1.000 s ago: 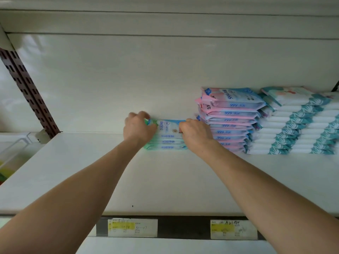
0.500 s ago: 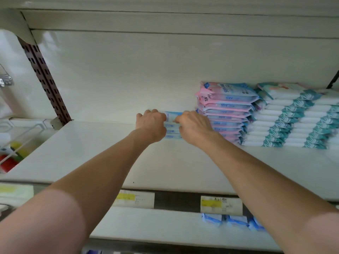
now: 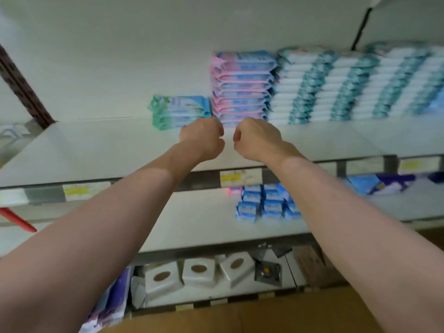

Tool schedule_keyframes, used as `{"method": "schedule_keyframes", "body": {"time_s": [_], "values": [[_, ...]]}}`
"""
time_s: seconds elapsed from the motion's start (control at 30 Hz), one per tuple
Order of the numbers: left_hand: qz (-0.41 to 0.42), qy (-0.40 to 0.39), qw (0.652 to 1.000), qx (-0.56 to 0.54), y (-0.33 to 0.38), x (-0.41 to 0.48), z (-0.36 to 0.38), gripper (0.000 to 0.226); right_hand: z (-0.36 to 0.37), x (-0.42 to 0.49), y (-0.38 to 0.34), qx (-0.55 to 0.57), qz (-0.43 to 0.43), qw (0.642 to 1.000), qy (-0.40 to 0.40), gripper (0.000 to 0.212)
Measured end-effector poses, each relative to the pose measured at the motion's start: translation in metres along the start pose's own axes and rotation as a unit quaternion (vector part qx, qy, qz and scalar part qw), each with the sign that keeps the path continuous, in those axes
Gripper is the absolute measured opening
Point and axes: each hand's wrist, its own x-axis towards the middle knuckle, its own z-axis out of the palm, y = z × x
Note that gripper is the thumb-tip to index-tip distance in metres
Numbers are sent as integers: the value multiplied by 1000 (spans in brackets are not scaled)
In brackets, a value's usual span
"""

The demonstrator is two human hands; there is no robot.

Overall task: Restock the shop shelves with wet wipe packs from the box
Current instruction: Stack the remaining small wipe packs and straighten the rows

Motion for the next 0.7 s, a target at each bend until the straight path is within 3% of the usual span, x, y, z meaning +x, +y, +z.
{"method": "schedule_keyframes", "body": {"time_s": [0.2,0.33,0.7], "values": [[94,-53,993,-37,43,-43,21,33,-18,-70,27,-29,130,989,-60,27],[160,-103,982,-17,63,-85,34,33,-9,-136,36,-57,186,981,-25,31],[391,-188,901,-22,138,-223,67,24,-10,-334,56,-22,396,917,-38,26]]}}
